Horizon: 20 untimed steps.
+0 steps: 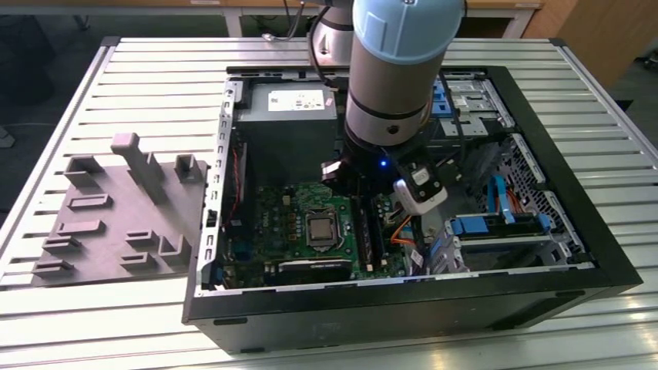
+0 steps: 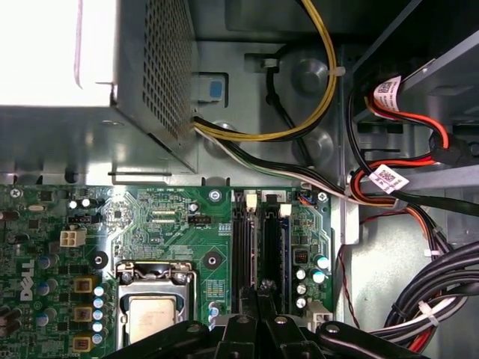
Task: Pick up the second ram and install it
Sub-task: 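Insert the second ram into the second slot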
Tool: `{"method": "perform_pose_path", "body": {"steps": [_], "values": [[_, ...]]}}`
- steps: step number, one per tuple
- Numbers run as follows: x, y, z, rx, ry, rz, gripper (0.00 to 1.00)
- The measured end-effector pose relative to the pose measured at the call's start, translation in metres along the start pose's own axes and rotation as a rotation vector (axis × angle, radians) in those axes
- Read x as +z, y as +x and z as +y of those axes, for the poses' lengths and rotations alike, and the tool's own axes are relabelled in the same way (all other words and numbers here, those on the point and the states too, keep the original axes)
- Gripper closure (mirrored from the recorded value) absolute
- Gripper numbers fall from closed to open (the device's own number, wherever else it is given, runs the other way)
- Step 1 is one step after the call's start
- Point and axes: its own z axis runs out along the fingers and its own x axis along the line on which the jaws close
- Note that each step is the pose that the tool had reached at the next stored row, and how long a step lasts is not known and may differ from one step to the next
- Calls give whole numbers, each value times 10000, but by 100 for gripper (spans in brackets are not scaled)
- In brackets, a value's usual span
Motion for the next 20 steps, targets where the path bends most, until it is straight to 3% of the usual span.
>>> {"method": "perform_pose_path", "body": {"steps": [20], "values": [[24, 5, -3, 0, 0, 0, 88]]}}
